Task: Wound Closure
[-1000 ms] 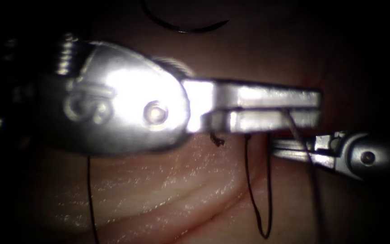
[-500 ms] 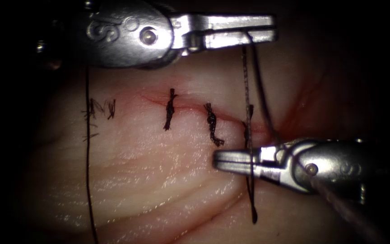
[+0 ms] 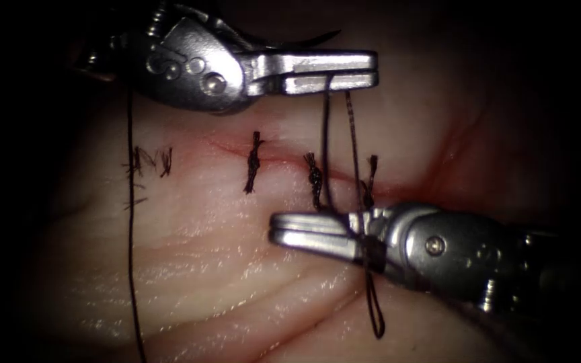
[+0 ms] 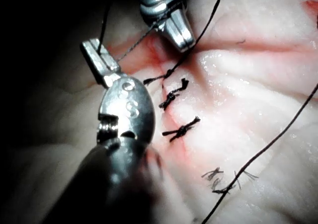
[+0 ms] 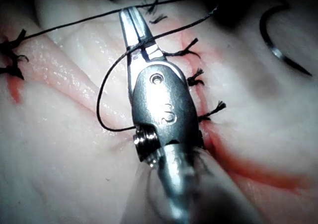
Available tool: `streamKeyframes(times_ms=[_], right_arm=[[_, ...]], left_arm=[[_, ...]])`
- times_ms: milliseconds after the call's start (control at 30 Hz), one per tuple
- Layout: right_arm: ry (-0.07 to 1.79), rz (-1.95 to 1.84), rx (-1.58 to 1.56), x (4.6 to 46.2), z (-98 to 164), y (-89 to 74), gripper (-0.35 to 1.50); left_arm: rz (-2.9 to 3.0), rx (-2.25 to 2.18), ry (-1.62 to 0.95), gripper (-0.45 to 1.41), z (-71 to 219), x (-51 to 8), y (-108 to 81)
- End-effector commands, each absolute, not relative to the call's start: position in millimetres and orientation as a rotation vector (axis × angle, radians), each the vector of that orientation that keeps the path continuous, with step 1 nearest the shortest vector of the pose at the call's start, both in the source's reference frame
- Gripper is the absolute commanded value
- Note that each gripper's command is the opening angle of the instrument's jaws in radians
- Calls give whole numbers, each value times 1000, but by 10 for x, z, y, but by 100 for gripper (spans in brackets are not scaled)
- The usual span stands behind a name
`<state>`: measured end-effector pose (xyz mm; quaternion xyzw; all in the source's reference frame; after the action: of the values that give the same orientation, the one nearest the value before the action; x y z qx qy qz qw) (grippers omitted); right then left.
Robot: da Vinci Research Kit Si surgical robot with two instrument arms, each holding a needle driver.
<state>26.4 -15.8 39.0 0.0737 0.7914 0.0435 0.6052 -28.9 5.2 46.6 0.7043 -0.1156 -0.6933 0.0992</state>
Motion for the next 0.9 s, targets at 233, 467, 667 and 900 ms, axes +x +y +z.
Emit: streamKeyframes(times_ms=[233,467,667,900], right_arm=[[1874,231,161,251,387,-148,-35],[1724,405,57,224,381,-133,-35],[1609,481,-27,214,378,-130,-21],[1534,549,-78,212,380,-130,-5]], left_arm=[[-2066,2035,-374,-45,491,-274,43],[-2078,2019,-372,-45,499,-261,10],[-2092,2024,-359,-45,503,-271,-22],[-2107,2036,-326,-45,511,-288,-47]])
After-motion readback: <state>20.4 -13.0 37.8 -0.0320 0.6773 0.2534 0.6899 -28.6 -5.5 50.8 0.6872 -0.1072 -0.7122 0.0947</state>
